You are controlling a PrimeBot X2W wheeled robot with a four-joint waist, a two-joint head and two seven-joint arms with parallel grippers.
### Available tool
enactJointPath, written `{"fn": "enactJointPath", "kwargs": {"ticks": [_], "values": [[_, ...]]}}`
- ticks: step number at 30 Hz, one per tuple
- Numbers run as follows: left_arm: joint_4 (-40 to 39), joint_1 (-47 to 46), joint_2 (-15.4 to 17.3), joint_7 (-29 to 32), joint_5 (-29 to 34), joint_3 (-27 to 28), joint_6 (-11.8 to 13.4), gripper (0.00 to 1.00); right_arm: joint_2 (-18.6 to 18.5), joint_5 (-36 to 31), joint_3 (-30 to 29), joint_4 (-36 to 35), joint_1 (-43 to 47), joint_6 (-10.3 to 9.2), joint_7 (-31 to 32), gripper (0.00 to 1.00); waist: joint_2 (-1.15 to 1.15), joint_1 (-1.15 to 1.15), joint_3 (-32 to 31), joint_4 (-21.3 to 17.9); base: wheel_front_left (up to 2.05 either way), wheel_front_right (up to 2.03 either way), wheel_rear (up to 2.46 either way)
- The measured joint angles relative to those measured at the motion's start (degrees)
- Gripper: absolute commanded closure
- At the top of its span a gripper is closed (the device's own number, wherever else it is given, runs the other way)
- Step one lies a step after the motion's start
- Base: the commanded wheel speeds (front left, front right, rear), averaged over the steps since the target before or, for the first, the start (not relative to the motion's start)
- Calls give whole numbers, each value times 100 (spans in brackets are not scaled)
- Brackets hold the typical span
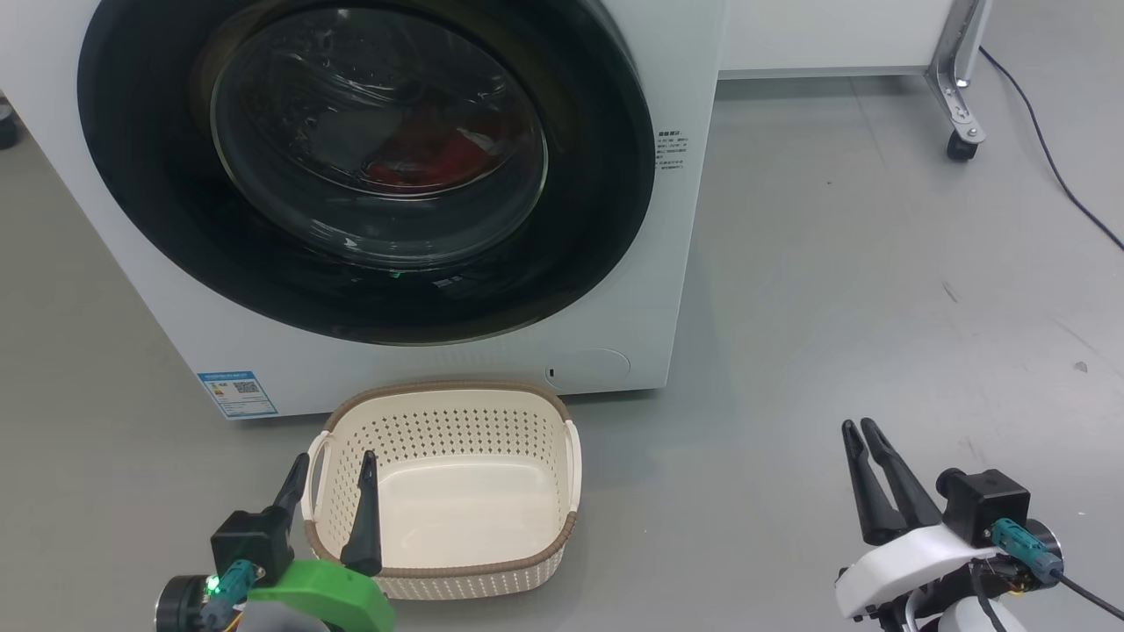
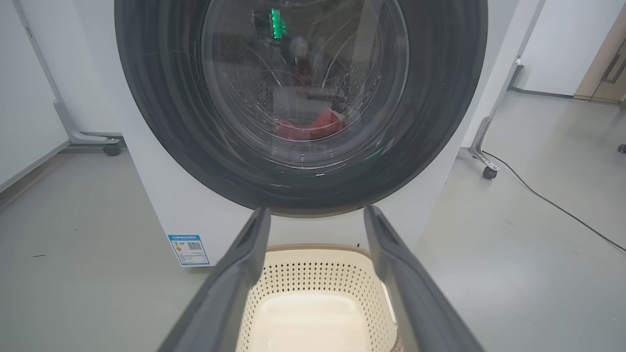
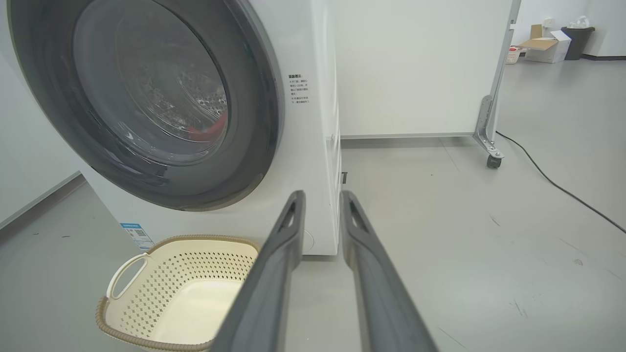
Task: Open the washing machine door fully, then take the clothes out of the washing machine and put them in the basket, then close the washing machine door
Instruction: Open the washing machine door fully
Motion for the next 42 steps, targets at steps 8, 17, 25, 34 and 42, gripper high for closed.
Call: {"fn": "enactJointPath", "kwargs": {"ticks": [8,17,25,34,42], "values": [[11,0,-21,0,31,32,-9,0,30,1,-24,4,57,108,0,100,0,0,8,12,0,0,0],[13,-6,-46,0,32,63,-51,0,281,505,-283,8,58,279,-1,100,0,0,43,32,0,0,0],[-37,-64,-81,0,32,75,-59,0,431,1582,-573,9,26,513,-4,100,0,0,216,47,0,0,0],[-160,-303,-112,-1,51,74,-109,0,504,3372,-980,1,-499,612,430,100,0,0,529,75,0,0,0],[-303,-554,-126,-1,120,62,-109,0,504,5054,-1265,-9,-1182,655,1198,100,0,0,883,142,0,0,0]]}}
